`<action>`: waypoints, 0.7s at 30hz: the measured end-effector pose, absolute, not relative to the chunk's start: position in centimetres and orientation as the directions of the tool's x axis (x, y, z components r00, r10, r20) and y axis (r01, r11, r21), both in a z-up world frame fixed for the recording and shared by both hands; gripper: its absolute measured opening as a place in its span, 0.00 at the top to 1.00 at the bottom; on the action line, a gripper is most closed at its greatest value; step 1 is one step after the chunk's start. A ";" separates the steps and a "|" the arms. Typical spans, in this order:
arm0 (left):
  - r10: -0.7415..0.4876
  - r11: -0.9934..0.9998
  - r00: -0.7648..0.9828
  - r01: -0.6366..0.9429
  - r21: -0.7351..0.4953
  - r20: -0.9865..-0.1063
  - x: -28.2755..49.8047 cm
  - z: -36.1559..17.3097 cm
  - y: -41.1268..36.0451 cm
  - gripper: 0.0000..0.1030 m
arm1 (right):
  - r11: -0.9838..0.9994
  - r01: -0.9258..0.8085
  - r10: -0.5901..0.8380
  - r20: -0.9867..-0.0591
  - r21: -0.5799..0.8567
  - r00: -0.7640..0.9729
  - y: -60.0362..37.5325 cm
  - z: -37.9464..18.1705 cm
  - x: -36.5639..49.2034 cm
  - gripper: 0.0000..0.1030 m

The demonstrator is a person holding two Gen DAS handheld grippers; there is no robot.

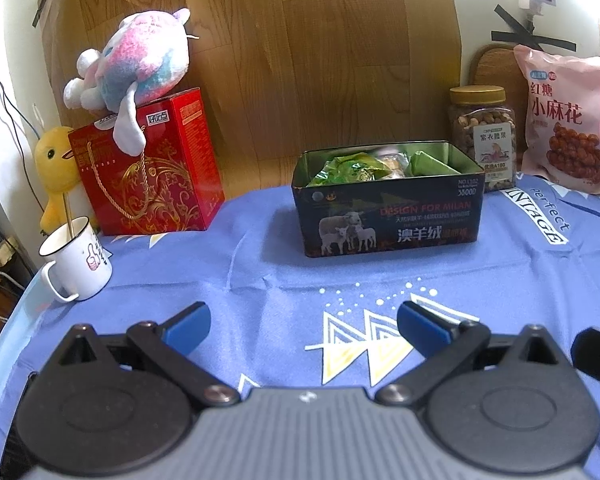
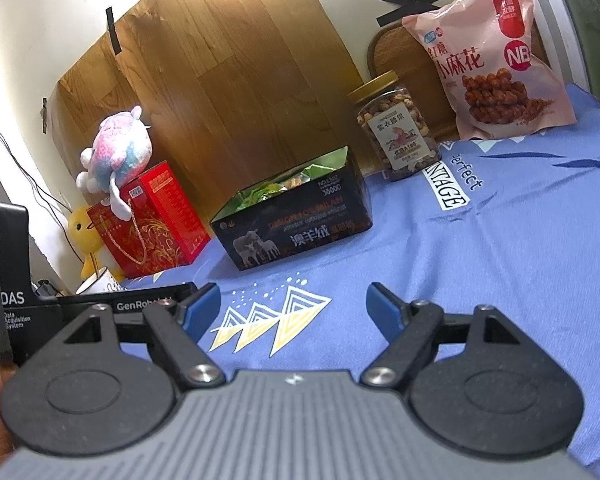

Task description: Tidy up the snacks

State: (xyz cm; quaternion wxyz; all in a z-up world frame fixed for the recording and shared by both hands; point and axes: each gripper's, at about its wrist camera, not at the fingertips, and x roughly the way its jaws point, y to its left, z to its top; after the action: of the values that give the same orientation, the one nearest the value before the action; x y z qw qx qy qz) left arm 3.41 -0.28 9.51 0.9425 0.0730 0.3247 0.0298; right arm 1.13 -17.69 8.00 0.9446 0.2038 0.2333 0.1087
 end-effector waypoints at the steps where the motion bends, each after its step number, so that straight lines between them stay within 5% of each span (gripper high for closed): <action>1: 0.104 0.987 0.788 -0.009 0.158 -0.606 3.4 9.5 -0.3 0.00 | 0.893 -0.110 0.300 -0.396 0.437 0.868 -17.7 8.0 1.1 0.20; 21: 0.079 0.986 0.814 0.020 0.164 -0.576 3.0 9.9 -1.0 0.00 | 0.889 -0.106 0.301 -0.394 0.446 0.868 -18.1 7.8 1.1 0.20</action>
State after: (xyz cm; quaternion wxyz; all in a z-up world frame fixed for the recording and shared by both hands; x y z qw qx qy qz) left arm 2.95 -1.03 9.85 0.9488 0.0816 0.3046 0.0157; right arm 1.15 -18.09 7.77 0.9435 0.2099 0.2328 0.1079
